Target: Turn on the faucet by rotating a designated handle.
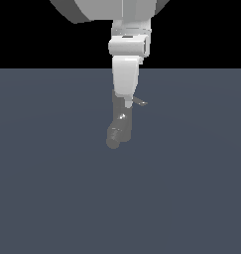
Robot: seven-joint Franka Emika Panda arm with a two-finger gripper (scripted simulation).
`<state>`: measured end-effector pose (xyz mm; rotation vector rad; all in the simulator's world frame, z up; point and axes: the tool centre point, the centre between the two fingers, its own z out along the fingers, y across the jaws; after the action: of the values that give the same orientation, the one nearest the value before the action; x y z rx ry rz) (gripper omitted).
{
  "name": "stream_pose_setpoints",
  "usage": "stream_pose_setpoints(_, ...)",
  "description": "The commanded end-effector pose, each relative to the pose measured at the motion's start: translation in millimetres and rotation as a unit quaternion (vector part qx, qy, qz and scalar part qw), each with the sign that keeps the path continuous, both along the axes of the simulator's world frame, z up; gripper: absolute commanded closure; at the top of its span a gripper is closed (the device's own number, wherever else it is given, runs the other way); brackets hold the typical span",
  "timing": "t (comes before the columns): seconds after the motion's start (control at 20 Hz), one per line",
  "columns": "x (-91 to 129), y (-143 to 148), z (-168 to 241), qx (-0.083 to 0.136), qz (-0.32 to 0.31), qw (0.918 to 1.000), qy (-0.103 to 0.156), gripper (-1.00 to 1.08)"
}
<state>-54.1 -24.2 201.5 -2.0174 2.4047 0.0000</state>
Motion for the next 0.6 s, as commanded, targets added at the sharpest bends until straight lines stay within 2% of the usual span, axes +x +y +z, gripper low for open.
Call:
stream_pose_setpoints(0.0, 2, -3, 0, 0.000, 0.000, 1.0000, 0.000, 1.08)
stream_pose_setpoints(0.55, 23, -38, 0, 0.000, -0.005, 1.0000, 0.000, 1.08)
